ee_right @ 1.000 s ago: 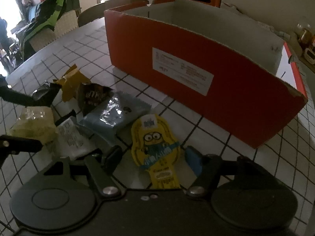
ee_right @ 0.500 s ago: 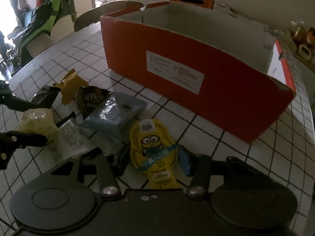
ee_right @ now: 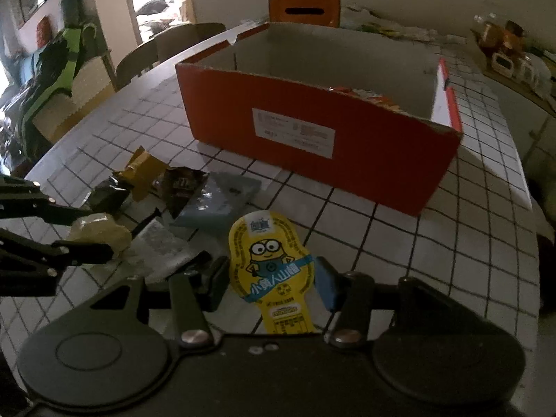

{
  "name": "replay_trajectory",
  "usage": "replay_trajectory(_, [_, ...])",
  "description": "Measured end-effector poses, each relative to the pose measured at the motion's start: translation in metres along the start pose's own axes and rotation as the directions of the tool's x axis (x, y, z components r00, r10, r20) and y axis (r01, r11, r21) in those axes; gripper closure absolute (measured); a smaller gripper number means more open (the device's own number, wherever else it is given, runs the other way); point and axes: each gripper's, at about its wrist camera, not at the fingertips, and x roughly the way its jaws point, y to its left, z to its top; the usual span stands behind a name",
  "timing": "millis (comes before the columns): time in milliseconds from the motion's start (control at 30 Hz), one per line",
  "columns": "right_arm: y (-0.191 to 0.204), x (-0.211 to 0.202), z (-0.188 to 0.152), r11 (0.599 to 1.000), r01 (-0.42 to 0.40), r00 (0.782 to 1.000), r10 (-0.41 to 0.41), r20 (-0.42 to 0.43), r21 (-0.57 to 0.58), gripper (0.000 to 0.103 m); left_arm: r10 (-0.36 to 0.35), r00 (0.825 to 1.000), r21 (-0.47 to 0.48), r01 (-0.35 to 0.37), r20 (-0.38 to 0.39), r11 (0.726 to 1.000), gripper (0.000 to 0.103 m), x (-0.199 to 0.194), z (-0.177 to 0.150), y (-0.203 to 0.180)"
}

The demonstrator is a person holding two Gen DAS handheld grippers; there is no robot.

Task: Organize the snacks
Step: 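Grasp the cream translucent bag with the left tool while the right tool grasps the yellow Minion pack, then carry the cream bag and yellow Minion pack into the red box with both tools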

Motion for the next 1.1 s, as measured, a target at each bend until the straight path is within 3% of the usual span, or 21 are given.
replay_trajectory(600, [0.030, -0.058, -0.004, 0.994, 0.027, 0.997, -0.034, 0.070, 0.104, 0.052, -0.082, 0.996, -0.100, 0.085, 0.035, 0.991, 0.062, -0.038, -0.010, 0.015])
replay_trajectory(833, [0.036, -0.081, 0.010, 0.994, 0.038, 0.990, -0.052, 0.130, 0.104, 0.052, -0.105, 0.989, -0.104, 0.116, 0.103, 0.988, 0.062, -0.062, 0.008, 0.014])
replay_trajectory(1100, [0.032, -0.098, 0.040, 0.994, 0.068, 0.977, -0.082, 0.196, 0.080, 0.052, -0.095, 0.976, -0.080, 0.113, 0.194, 0.990, 0.062, -0.077, 0.051, 0.013])
